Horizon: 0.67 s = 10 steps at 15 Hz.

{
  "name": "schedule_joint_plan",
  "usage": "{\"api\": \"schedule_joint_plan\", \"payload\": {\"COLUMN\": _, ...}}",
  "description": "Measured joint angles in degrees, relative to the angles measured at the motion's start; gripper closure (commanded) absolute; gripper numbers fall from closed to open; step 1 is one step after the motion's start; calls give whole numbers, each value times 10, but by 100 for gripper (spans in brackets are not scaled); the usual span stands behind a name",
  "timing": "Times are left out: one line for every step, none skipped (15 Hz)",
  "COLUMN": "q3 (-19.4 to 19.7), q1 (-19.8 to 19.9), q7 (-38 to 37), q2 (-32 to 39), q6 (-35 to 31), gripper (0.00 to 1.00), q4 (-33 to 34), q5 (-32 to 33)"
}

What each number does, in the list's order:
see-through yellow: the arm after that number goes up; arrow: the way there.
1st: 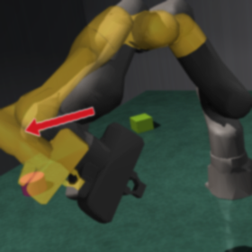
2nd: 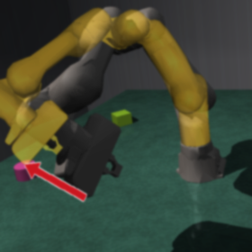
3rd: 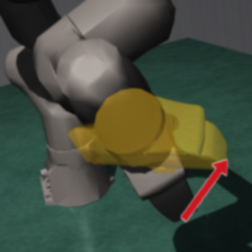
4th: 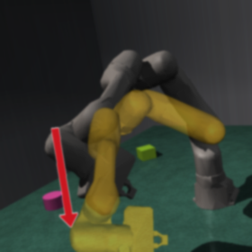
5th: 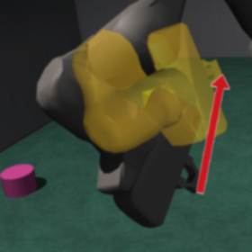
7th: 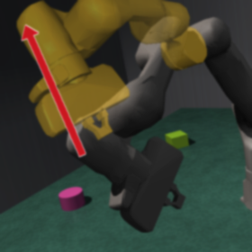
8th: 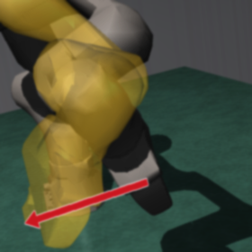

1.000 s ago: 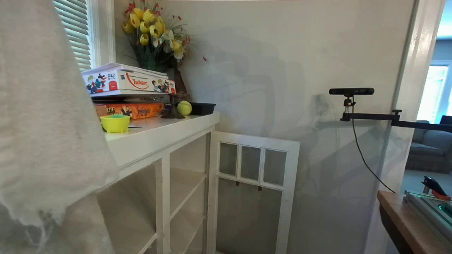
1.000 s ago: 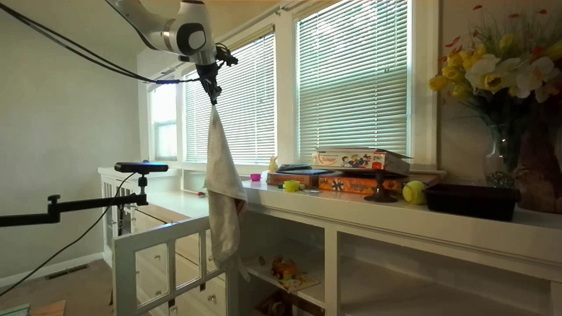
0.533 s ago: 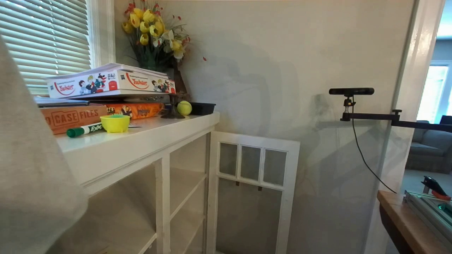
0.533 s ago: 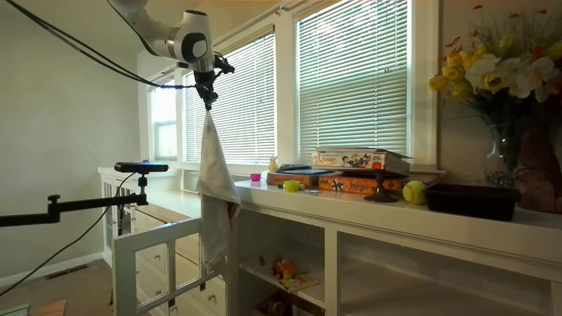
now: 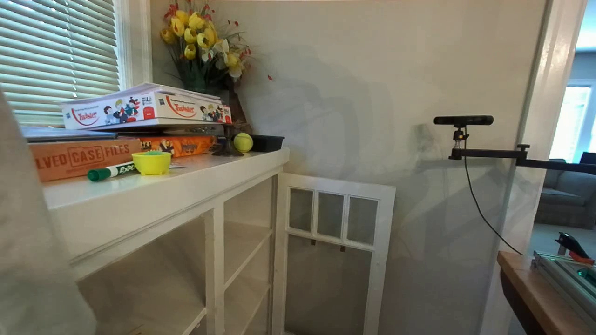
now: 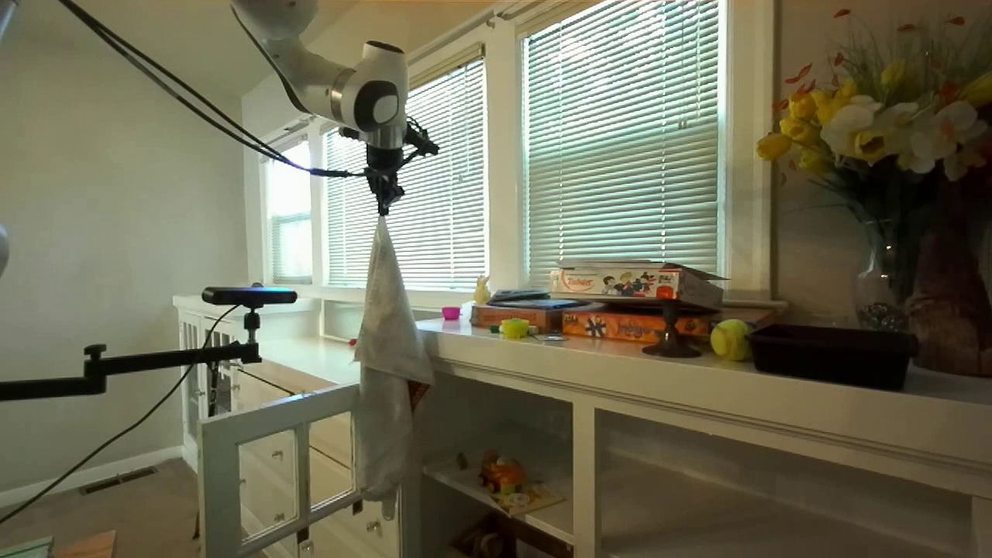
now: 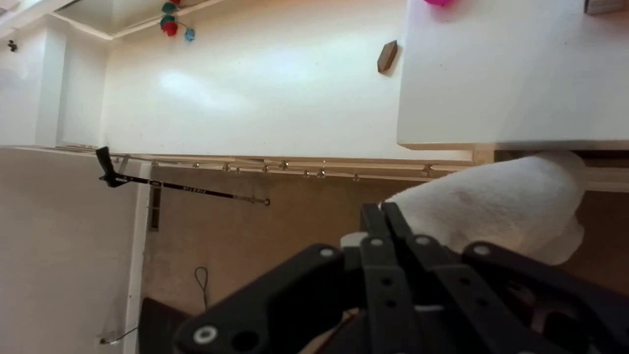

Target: Hang the towel on the cabinet's door

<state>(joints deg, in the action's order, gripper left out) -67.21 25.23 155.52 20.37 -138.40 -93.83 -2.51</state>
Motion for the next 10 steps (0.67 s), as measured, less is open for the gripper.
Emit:
{"api": "schedule_joint_plan", "payload": {"q3": -8, "q1": 16, "q7": 0, "q2": 4, "q6": 10, "gripper": 99, "q4": -6, "q5": 0}}
{"api": "schedule_joint_plan", "payload": {"q3": -16, "q1": 30, "q7": 0, "q2": 7, "q6": 22, "gripper": 99, "q4": -10, "q5": 0}}
{"api": "schedule_joint_plan", "payload": {"q3": -23, "q1": 43, "q7": 0, "q2": 9, "q6": 36, "gripper": 99, "q4": -14, "q5": 0}}
{"api": "schedule_joint_plan", "payload": {"q3": -31, "q1": 56, "q7": 0, "q2": 12, "q6": 51, "gripper": 99, "q4": -17, "q5": 0}}
{"api": "schedule_joint_plan", "payload": {"q3": -39, "q1": 67, "q7": 0, "q2": 15, "q6": 66, "gripper": 99, "q4": -20, "q5": 0}}
{"api": "schedule_joint_plan", "payload": {"q3": -46, "q1": 76, "q7": 0, "q2": 20, "q6": 81, "gripper": 99, "q4": -21, "q5": 2}}
{"api": "schedule_joint_plan", "payload": {"q3": -56, "q1": 85, "q7": 0, "q2": 25, "q6": 96, "gripper": 99, "q4": -20, "q5": 7}}
{"api": "schedule_joint_plan", "payload": {"q3": -65, "q1": 91, "q7": 0, "q2": 32, "q6": 110, "gripper": 99, "q4": -20, "q5": 16}}
{"api": "schedule_joint_plan", "payload": {"q3": -73, "q1": 95, "q7": 0, "q2": 40, "q6": 123, "gripper": 99, "q4": -19, "q5": 30}}
{"api": "schedule_joint_plan", "payload": {"q3": -81, "q1": 96, "q7": 0, "q2": 50, "q6": 133, "gripper": 99, "q4": -17, "q5": 48}}
